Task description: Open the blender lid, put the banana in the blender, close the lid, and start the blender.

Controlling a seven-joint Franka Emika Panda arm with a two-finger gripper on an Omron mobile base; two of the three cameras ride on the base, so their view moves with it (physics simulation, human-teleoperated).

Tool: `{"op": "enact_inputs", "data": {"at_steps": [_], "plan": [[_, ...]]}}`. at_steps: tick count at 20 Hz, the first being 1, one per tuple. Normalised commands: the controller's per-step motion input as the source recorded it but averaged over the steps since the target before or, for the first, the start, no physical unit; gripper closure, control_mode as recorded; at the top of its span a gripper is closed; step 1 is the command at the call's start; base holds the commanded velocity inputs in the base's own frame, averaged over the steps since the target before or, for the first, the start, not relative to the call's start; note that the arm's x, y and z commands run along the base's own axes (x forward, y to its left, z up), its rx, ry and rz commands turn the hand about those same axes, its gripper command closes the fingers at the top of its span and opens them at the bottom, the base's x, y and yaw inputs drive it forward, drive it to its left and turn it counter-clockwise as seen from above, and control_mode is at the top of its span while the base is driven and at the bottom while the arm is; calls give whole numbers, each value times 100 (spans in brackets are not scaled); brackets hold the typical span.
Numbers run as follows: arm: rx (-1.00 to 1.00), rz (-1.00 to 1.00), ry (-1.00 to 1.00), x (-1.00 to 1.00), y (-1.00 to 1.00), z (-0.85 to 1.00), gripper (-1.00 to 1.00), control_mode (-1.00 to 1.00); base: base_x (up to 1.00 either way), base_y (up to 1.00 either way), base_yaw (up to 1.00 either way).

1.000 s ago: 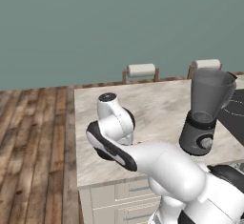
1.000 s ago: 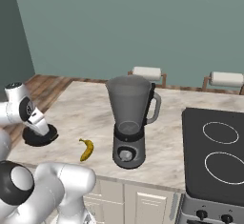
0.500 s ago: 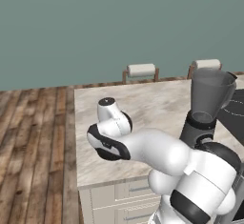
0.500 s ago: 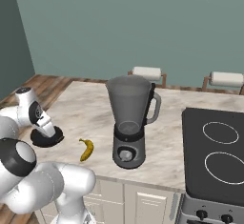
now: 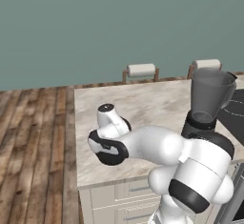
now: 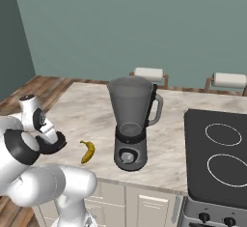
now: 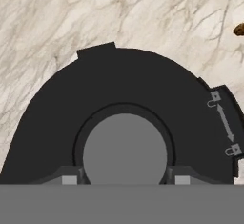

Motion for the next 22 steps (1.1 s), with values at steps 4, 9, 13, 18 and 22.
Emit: {"op": "enact_inputs", "data": {"at_steps": [4,9,13,18,22], "plan": [[0,0,1,0,0,-28,100,-100,0,0,0],[0,0,1,6,0,-27,-100,-100,0,0,0],[4,0,0,6,0,-14,-100,-100,0,0,0],[5,0,0,0,-3,0,-100,-100,0,0,0],[4,0,0,0,-16,2,-100,-100,0,0,0]]}}
